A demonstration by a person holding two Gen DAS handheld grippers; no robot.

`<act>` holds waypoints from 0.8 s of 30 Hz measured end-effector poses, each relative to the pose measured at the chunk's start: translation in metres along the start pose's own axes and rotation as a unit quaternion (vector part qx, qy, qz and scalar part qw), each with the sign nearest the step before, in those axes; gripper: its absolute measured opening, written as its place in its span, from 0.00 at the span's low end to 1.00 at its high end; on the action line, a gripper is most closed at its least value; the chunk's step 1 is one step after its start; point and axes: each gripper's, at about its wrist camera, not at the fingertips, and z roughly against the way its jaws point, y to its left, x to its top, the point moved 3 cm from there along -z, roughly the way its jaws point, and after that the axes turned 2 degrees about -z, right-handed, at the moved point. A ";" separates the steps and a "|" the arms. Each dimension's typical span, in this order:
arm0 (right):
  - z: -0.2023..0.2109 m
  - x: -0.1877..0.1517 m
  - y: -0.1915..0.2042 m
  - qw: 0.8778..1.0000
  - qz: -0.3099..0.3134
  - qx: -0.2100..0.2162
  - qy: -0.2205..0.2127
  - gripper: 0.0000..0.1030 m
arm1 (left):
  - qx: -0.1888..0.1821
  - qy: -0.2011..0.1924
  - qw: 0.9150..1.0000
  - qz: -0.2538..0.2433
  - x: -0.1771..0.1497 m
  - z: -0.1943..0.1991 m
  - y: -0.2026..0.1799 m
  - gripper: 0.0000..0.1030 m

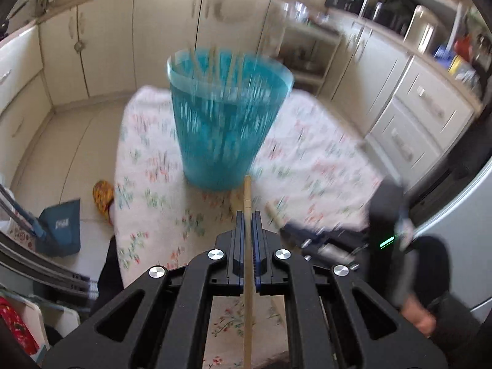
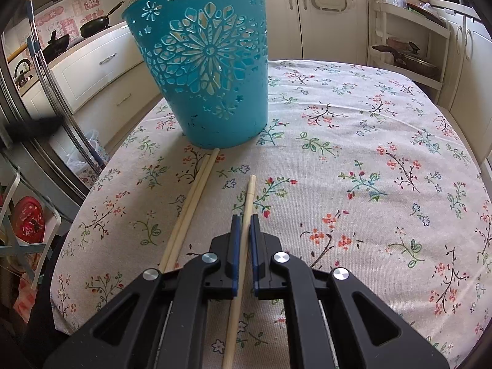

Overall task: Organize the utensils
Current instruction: 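Lift the chopstick with the left tool and drop it into the basket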

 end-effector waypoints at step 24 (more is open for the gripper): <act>0.002 0.001 -0.008 1.000 -0.021 0.023 0.001 0.07 | 0.071 -0.286 0.953 0.071 0.194 0.027 0.022 0.04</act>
